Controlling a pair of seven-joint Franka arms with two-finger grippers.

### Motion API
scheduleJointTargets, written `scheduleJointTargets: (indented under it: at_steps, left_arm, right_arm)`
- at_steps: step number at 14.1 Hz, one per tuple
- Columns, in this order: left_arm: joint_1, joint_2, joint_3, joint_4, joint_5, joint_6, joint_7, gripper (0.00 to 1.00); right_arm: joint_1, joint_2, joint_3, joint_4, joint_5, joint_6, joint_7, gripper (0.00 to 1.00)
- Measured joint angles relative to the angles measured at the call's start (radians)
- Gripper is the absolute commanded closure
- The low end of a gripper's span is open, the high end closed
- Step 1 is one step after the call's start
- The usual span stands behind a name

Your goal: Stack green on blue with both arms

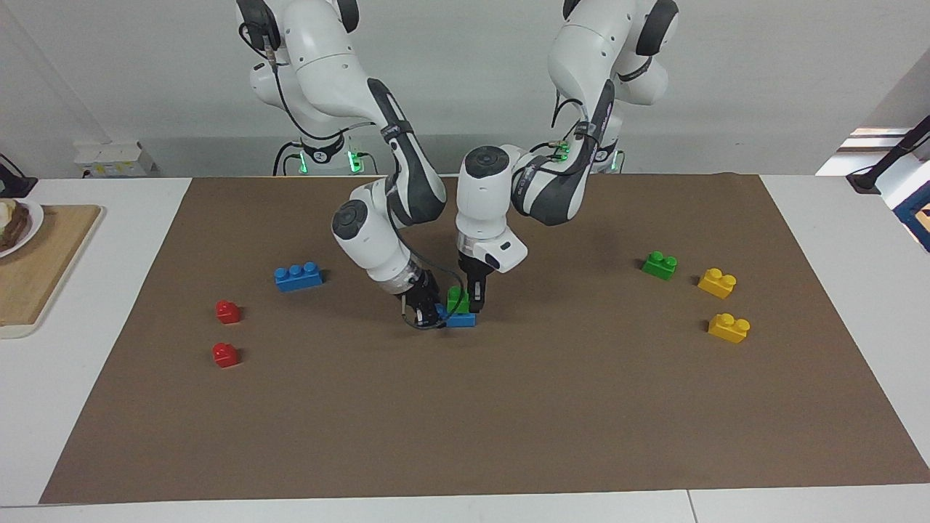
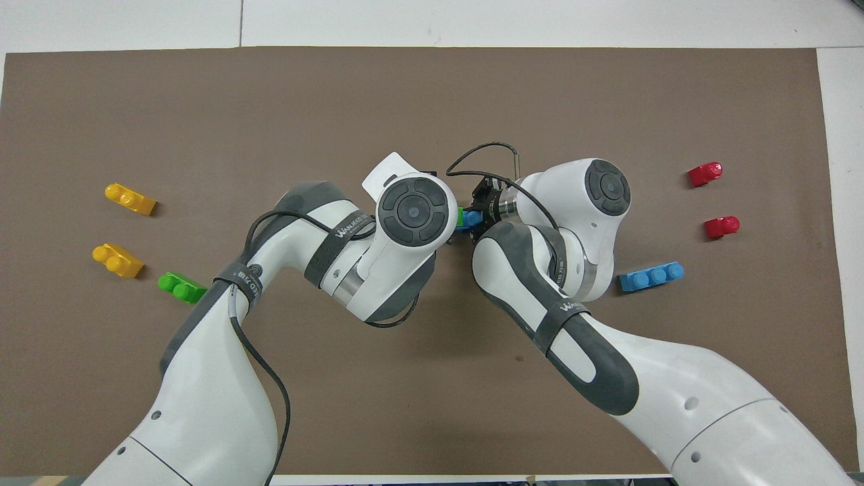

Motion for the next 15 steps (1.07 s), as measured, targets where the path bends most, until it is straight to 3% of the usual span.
scheduleJointTargets:
  at_steps: [5,6,7,11,15]
  left_arm:
    - [-0.008,0.013,0.007,-0.002,0.013,0.003,-0.005,1.0]
    - [-0.008,0.013,0.006,-0.002,0.017,0.002,-0.005,0.34]
    - [-0.009,0.013,0.006,-0.002,0.031,0.002,-0.005,0.0]
    - [-0.009,0.007,0.009,-0.003,0.061,-0.015,0.001,0.0]
    - [0.021,-0.066,0.017,-0.007,0.062,-0.081,0.032,0.0]
  right_arm:
    - [0.006,-0.004,0.0,-0.007,0.0,0.003,-0.003,1.0]
    - [0.007,-0.004,0.0,-0.007,0.0,0.004,-0.003,1.0]
    - [0.007,-0.004,0.0,-0.007,0.0,0.005,-0.003,1.0]
    - [0.01,-0.004,0.0,-0.007,0.0,0.009,-0.003,1.0]
    - [0.01,-0.004,0.0,-0.007,0.0,0.009,-0.003,1.0]
